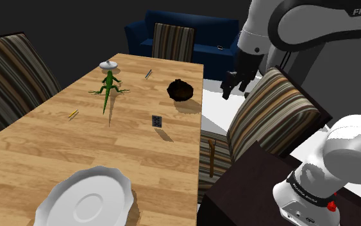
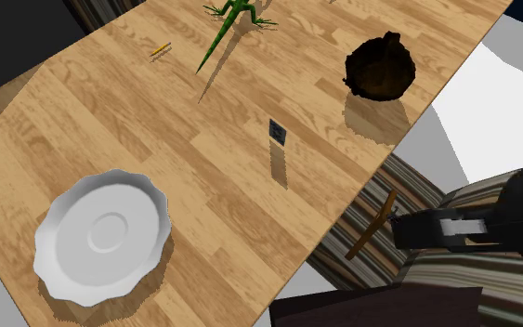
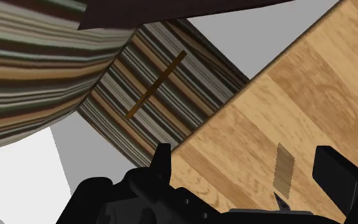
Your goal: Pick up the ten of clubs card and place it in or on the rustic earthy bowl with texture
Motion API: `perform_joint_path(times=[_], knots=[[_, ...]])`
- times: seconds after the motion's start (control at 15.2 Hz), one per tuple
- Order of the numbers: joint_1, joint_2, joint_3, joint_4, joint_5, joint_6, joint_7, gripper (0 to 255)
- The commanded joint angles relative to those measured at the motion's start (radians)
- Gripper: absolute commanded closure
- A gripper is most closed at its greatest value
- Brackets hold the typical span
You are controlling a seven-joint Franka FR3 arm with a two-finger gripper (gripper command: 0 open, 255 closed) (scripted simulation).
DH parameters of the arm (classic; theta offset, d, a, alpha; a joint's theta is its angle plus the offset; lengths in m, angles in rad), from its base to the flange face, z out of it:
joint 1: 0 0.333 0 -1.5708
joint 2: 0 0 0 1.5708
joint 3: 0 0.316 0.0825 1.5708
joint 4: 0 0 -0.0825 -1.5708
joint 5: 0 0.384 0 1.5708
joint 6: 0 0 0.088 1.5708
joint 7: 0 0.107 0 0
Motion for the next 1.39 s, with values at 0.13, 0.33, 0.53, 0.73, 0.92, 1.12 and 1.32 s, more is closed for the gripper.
perform_joint_path(times=[0.13,0.33,0.53,0.73,0.92,1.12,1.32], knots=[[-0.019,0.083,0.119,-0.038,0.0,0.179,0.167,0],[-0.057,0.172,0.218,-0.039,-0.029,0.304,0.305,0],[-0.123,0.279,0.327,-0.016,-0.097,0.417,0.464,0],[-0.221,0.403,0.453,0.03,-0.224,0.504,0.659,0],[-0.347,0.551,0.591,0.104,-0.435,0.546,0.907,0],[-0.43,0.75,0.689,0.212,-0.736,0.501,1.204,0],[-0.367,0.952,0.657,0.339,-0.99,0.395,1.44,0]])
